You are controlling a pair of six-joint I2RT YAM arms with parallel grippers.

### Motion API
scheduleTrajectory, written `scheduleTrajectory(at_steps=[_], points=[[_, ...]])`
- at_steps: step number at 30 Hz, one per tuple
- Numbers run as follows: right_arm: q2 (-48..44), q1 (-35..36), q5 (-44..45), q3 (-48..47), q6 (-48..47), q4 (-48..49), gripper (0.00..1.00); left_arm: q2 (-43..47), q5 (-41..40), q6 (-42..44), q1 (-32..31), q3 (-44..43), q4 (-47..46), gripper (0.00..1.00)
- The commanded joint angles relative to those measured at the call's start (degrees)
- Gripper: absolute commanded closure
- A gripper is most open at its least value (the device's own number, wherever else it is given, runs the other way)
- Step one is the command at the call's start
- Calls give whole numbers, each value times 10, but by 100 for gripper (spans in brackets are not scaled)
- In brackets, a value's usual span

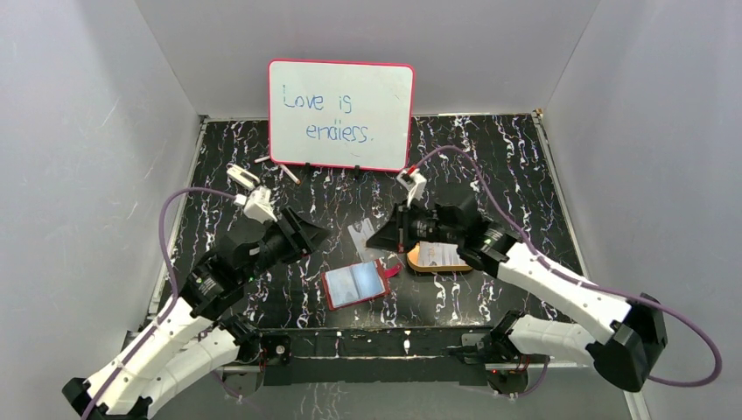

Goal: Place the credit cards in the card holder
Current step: Pick up the credit card from the storage box, then insert the credit card into the card holder.

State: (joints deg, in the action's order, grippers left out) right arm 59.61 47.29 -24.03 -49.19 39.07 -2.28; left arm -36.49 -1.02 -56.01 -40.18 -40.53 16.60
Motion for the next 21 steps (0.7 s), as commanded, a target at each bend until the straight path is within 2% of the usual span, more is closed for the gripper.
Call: scheduleTrajectory(at_steps=[1, 4, 6, 14, 21], points=[[46, 37, 102, -9, -55, -50, 100, 6, -171, 34, 4, -27, 207, 41], [85, 60, 131, 7, -64, -43, 100, -2, -184, 19, 3, 3, 239, 44], [107, 68, 136, 23, -57, -23, 100, -2, -157, 23, 2, 20, 216, 46], [147, 71, 146, 84, -24, 61, 100, -28, -111, -69, 2, 124, 174, 46], [169, 71, 125, 109, -20, 89, 100, -29, -88, -71, 2, 168, 123, 47]])
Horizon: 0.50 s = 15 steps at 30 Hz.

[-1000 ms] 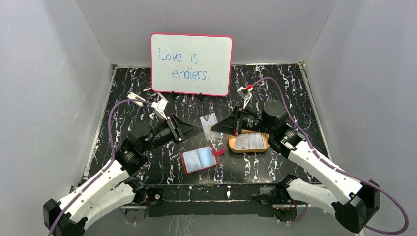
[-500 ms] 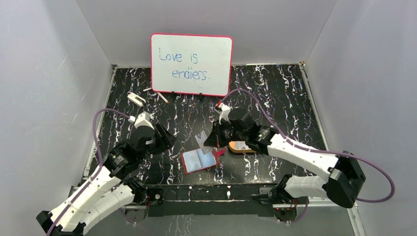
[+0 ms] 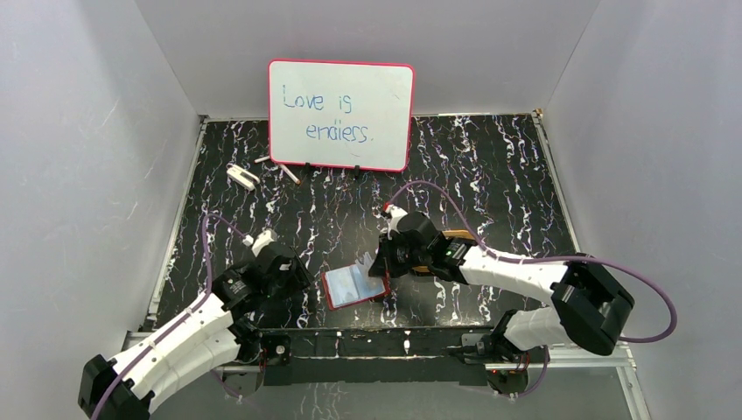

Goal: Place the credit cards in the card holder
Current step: Insert the credit card into the card holder.

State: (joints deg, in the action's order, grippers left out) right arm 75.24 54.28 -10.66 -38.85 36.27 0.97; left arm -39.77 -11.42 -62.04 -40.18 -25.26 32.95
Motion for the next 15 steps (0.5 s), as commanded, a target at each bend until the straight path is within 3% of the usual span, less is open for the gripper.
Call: scheduleTrajectory(at_steps=[1, 7, 15], points=[[19, 0, -12, 5, 11, 62, 100, 0, 22, -11, 2, 21, -57, 48], [54, 0, -19, 18, 54, 120, 100, -39, 74, 0, 2, 38, -146, 50], [103, 0, -23, 20, 82, 166, 100, -79, 81, 16, 2, 35, -178, 52]])
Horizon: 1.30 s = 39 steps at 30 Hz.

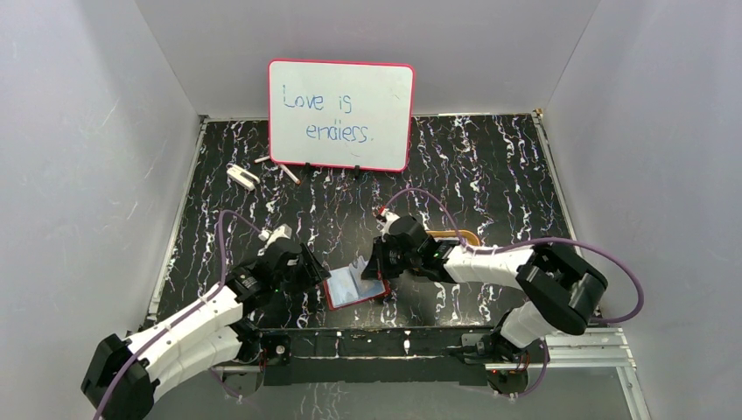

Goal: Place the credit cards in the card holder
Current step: Insert the credit card into the card holder.

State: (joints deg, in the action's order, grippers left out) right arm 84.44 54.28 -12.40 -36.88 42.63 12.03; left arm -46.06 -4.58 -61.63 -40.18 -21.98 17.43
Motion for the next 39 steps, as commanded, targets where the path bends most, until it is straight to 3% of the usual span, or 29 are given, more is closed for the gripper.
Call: scheduleTrajectory(at_steps=[1, 13, 39], points=[[14, 0, -4, 2, 20, 57, 100, -23, 12, 13, 2, 2, -24, 52], [35, 0, 10, 6, 32, 59, 100, -57, 10, 6, 2, 23, -35, 54], [76, 0, -53, 37, 107, 160, 100, -93, 31, 2, 2, 47, -68, 57]])
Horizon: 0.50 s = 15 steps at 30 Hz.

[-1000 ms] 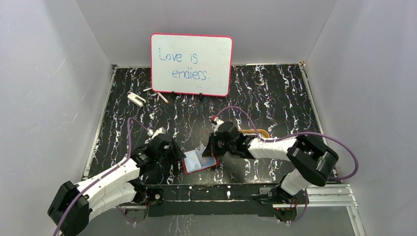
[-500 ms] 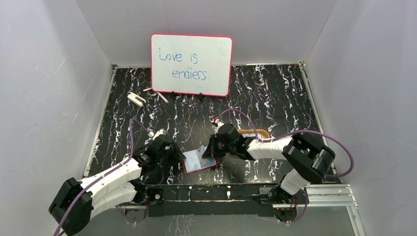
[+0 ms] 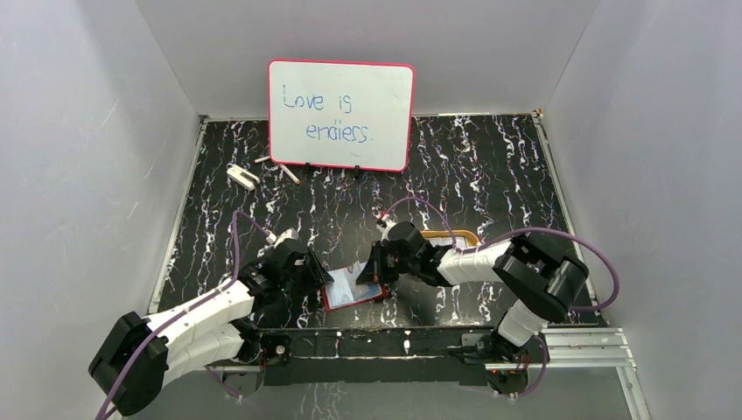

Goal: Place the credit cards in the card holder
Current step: Insert the credit card into the card holder.

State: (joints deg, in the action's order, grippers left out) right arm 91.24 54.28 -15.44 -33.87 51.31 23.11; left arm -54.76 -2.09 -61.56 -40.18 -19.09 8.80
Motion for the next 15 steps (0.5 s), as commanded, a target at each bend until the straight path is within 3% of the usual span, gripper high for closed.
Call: scheduleTrajectory(at_steps=[1, 15], points=[[9, 0, -24, 10, 24, 55, 100, -6, 6, 1, 2, 19, 18, 57], [33, 0, -35, 29, 68, 94, 100, -5, 8, 0, 2, 26, 14, 58]])
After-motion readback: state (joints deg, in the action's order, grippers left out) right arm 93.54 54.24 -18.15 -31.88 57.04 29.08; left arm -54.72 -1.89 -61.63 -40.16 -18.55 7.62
